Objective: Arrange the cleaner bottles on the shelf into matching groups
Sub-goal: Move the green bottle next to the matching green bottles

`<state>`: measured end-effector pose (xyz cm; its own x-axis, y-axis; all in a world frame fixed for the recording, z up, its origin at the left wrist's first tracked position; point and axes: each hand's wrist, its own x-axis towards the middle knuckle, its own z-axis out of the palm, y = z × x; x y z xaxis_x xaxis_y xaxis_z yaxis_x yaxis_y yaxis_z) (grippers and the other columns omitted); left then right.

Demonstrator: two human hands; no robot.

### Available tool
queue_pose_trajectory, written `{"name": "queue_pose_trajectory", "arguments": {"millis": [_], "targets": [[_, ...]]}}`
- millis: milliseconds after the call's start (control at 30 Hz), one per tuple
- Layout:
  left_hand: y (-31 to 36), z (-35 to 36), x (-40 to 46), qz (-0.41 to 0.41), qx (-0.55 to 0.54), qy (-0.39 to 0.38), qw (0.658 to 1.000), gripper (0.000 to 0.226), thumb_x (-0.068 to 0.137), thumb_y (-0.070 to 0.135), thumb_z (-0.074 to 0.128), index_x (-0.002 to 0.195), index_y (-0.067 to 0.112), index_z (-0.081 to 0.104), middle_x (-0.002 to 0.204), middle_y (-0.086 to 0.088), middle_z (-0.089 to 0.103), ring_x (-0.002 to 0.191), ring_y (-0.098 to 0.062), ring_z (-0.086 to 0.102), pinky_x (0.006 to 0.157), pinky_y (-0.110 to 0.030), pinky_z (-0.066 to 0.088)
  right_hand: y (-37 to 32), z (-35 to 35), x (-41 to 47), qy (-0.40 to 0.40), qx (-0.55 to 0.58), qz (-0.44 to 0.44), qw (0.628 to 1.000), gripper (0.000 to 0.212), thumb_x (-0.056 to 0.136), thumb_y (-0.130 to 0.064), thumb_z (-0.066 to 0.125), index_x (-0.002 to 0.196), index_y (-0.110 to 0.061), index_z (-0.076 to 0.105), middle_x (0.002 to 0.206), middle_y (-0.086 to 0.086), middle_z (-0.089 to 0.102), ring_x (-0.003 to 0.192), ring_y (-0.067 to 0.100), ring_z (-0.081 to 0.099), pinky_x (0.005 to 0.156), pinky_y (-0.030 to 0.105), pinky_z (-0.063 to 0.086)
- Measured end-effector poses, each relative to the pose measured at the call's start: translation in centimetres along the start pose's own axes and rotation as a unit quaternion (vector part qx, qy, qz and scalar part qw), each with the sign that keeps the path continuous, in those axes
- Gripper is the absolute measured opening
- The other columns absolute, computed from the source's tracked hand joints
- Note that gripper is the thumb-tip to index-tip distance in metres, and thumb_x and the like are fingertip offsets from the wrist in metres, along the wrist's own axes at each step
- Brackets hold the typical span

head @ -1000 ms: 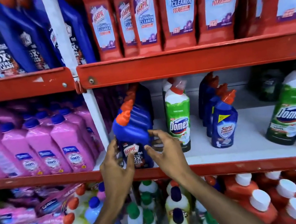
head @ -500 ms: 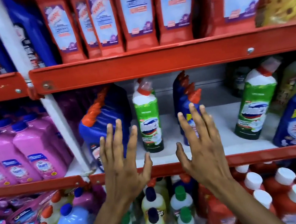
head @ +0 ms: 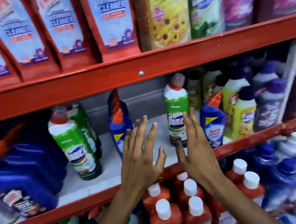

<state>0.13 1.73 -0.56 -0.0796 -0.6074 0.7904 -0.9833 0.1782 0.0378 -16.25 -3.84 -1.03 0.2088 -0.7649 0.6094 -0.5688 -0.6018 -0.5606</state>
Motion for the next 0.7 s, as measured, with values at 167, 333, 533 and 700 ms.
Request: {"name": "queue_pose_trajectory", "arguments": {"millis": [167,333,533,700], "targets": [[1.0,4.1,4.2,-0.152,-0.167,-0.085,0.97,0.068,0.093,0.02,0.062,0.155,0.017,0.035,0.162,-0.005,0.043,0.146,-0.02,0.044,0.12,-0.03,0.035,1.6,1.2,1.6,-0.03,0.086,0.069,0.993,0.074,0.095,-0.011,0.049,0.157,-0.004,0.01,0.167,0.015,0.017,0.153,0.028,0.022,0.12,0.025,0.024],[1.0,7.4,7.4,-0.267,-0.307,-0.154,0.9,0.068,0.092,0.008,0.068,0.152,0.023,0.037,0.149,-0.006,0.057,0.13,-0.026,0.06,0.108,-0.044,0.052,2.0,2.2,2.8,-0.025,0.122,0.121,0.985,0.077,0.082,-0.001,0.052,0.151,-0.007,0.019,0.138,0.02,0.05,0.123,0.035,0.056,0.101,0.047,0.052],[1.5,7.2,6.4,-0.294,-0.365,-0.102,0.877,0.058,0.087,-0.003,0.072,0.133,0.025,0.05,0.12,-0.005,0.074,0.108,-0.01,0.071,0.095,-0.03,0.059,2.2,2.0,3.1,-0.001,0.147,0.118,0.982,0.056,0.085,-0.016,0.045,0.14,-0.014,0.037,0.118,0.012,0.062,0.101,0.032,0.067,0.083,0.045,0.059],[2.1,3.2,3.7,-0.258,-0.365,-0.016,0.895,0.065,0.09,0.0,0.07,0.124,0.051,0.048,0.119,0.024,0.069,0.114,0.006,0.066,0.095,-0.011,0.052,0.8,2.1,0.4,0.042,0.166,0.071,0.983,0.045,0.102,-0.024,0.048,0.146,-0.019,0.04,0.136,0.002,0.063,0.118,0.017,0.064,0.094,0.03,0.053]]}}
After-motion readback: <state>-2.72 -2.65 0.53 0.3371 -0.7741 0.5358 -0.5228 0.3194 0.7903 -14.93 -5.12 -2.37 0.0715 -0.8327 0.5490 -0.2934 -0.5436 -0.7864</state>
